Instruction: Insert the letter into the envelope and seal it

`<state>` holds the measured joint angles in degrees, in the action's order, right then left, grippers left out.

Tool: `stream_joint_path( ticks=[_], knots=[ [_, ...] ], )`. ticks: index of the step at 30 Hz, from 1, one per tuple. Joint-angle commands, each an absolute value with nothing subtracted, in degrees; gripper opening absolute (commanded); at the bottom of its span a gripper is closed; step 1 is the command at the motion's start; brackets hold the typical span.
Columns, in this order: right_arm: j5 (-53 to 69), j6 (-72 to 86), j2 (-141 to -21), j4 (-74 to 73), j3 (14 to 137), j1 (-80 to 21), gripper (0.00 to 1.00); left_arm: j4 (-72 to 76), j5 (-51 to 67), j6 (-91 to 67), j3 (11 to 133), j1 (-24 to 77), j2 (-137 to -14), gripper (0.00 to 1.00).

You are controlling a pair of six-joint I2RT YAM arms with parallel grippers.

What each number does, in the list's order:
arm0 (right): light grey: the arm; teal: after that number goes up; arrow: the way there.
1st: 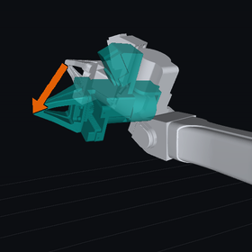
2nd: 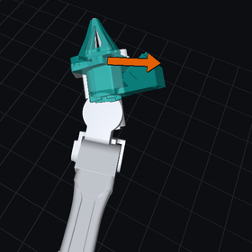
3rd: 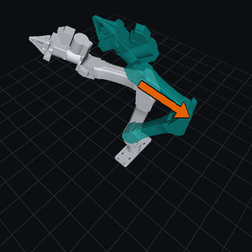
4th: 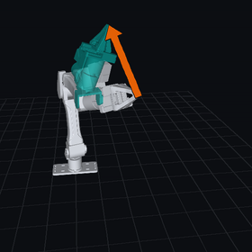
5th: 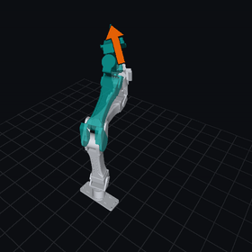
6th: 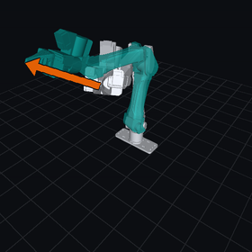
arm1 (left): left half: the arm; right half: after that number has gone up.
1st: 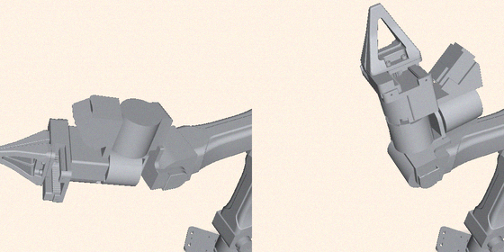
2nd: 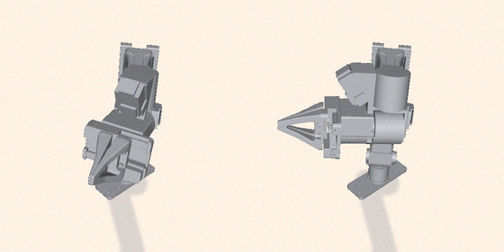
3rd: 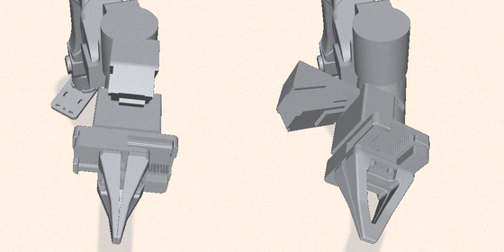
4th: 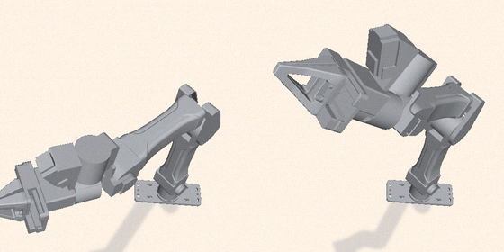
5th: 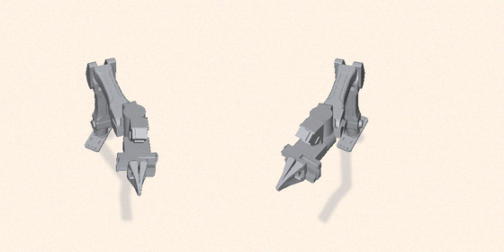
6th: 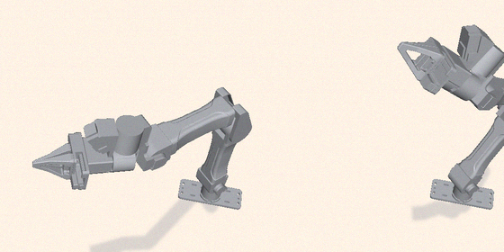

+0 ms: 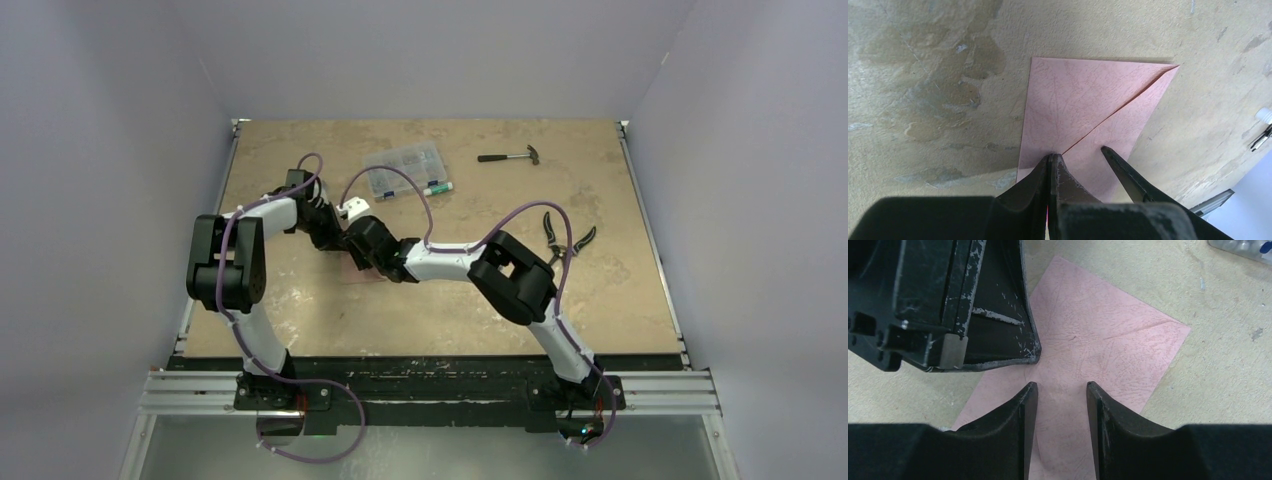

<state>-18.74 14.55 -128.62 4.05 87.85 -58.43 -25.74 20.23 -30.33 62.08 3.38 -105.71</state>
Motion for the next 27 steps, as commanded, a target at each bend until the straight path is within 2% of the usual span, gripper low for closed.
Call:
stream_joint_path(
  ticks=[1, 10, 20, 27],
  knots=[
    [-14.98, 11.59, -134.68, -5.59, 84.85, -58.62, 0.46, -29.06, 10.20, -26.46, 58.19, 3.08, -109.90, 0.00],
    [-12.93, 11.17, -137.75, -10.92, 85.62, -58.61, 0.47, -28.72, 10.30, -26.58, 58.53, 3.08, -110.54, 0.00],
    [-11.54, 13.29, -128.86, -10.45, 73.43, -58.62, 0.29, -28.33, 10.02, -26.63, 59.10, 3.12, -111.72, 0.00],
    [-5.81, 11.62, -125.28, -12.78, 69.75, -58.62, 0.33, -28.40, 9.80, -27.56, 59.08, 3.08, -111.88, 0.00]
  ],
)
